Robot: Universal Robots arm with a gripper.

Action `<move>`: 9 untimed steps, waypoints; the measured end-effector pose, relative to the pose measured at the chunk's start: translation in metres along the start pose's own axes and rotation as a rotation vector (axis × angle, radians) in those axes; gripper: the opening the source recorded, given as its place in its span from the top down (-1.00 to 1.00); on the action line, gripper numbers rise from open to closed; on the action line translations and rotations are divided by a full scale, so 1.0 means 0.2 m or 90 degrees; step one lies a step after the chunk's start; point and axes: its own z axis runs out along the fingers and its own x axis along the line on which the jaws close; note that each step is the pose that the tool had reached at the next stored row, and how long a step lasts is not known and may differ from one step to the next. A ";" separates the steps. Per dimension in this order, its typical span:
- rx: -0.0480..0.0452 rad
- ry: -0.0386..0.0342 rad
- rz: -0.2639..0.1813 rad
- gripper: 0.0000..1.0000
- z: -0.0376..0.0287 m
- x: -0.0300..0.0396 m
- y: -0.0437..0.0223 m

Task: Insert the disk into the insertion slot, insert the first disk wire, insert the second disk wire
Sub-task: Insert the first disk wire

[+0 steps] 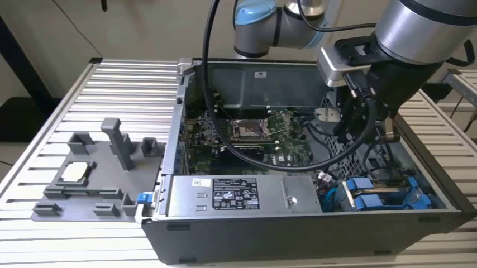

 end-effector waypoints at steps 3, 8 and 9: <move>0.0000 0.0000 0.000 0.65 0.000 0.000 0.000; 0.0000 0.0000 0.000 0.69 0.000 0.000 0.000; 0.0000 0.0000 0.000 0.69 0.000 0.000 0.000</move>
